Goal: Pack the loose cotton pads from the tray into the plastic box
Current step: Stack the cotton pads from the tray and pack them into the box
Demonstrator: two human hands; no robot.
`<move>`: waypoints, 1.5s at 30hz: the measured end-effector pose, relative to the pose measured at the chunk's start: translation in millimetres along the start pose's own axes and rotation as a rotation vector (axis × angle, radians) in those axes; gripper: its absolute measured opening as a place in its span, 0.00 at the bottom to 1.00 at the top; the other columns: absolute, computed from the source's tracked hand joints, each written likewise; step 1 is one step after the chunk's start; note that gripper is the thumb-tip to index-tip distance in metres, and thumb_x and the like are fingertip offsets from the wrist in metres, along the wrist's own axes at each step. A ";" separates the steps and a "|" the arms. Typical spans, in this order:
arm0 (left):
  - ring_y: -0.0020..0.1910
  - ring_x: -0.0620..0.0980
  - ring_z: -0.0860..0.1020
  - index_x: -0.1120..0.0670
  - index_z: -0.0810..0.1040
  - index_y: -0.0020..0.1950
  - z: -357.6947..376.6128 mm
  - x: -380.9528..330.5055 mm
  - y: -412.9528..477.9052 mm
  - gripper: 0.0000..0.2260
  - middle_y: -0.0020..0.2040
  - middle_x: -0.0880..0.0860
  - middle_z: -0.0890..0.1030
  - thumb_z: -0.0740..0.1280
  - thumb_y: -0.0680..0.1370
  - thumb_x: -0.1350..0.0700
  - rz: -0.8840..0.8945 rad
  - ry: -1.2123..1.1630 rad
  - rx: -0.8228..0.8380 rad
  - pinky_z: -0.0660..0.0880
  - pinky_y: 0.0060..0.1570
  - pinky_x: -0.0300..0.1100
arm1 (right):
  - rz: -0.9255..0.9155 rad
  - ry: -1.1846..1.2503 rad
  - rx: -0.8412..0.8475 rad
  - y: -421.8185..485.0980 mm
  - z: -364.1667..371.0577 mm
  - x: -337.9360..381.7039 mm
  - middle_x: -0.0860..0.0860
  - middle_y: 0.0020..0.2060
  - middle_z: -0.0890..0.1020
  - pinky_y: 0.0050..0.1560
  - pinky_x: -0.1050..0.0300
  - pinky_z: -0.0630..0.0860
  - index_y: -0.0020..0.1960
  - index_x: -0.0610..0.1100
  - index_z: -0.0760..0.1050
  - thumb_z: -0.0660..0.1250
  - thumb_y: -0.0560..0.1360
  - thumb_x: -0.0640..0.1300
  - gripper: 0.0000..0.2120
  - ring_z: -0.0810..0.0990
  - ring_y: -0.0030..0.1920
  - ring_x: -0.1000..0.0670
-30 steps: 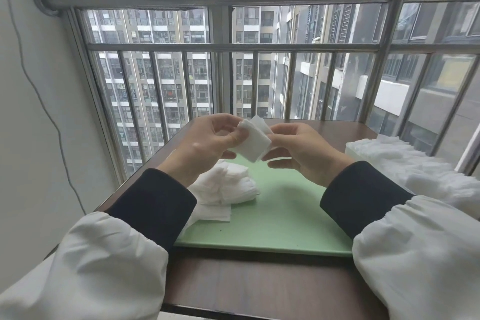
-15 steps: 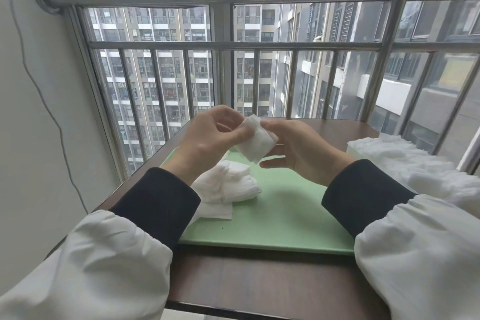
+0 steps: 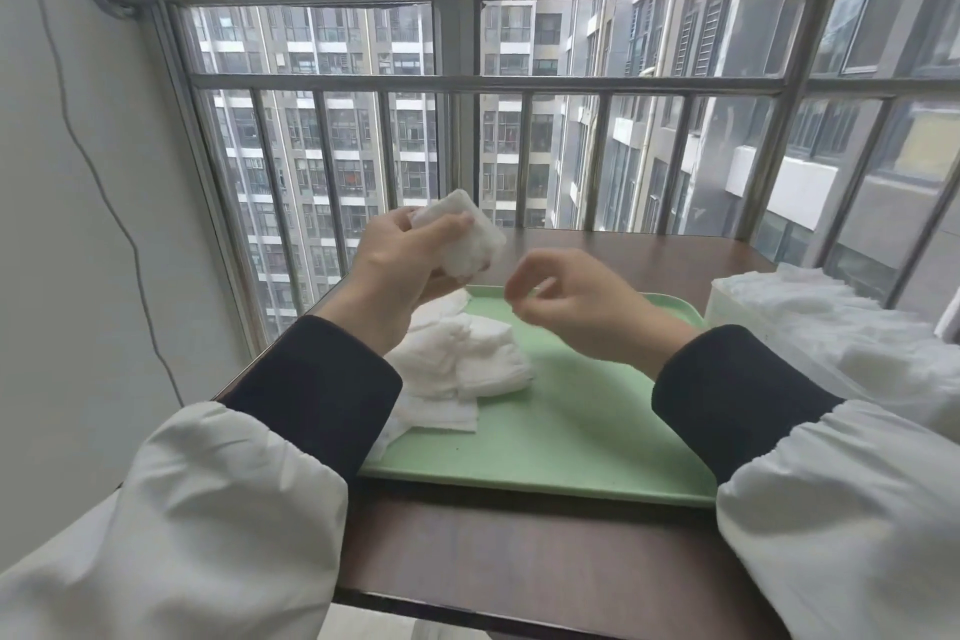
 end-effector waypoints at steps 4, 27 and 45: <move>0.40 0.57 0.86 0.61 0.77 0.60 1.0 1.5 -1.2 0.15 0.49 0.61 0.85 0.74 0.77 0.58 -0.007 -0.002 -0.021 0.81 0.35 0.41 | -0.060 -0.201 0.143 -1.7 14.4 -2.2 0.62 0.50 0.80 0.46 0.69 0.74 0.52 0.52 0.79 0.74 0.70 0.43 0.13 0.78 0.52 0.60; 0.43 0.51 0.86 0.58 0.81 0.54 2.8 9.9 -2.2 0.11 0.50 0.57 0.85 0.77 0.74 0.58 -0.042 0.193 0.019 0.82 0.39 0.41 | 0.136 0.557 -0.132 -2.6 -19.5 -6.4 0.44 0.49 0.84 0.60 0.36 0.78 0.56 0.40 0.80 0.68 0.79 0.41 0.07 0.81 0.52 0.44; 0.50 0.53 0.86 0.56 0.84 0.58 21.2 11.0 -10.8 0.10 0.52 0.57 0.86 0.64 0.84 0.54 -0.049 0.270 0.324 0.82 0.45 0.43 | 0.056 0.605 -0.186 -1.2 -20.4 -2.9 0.43 0.44 0.87 0.51 0.41 0.83 0.50 0.37 0.80 0.76 0.72 0.41 0.11 0.86 0.47 0.42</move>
Point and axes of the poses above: each hand's wrist, its own y-axis towards the middle knuckle, its own z-axis out of the palm, x = y × z, the point moved 2 cm from there along y, towards the middle knuckle
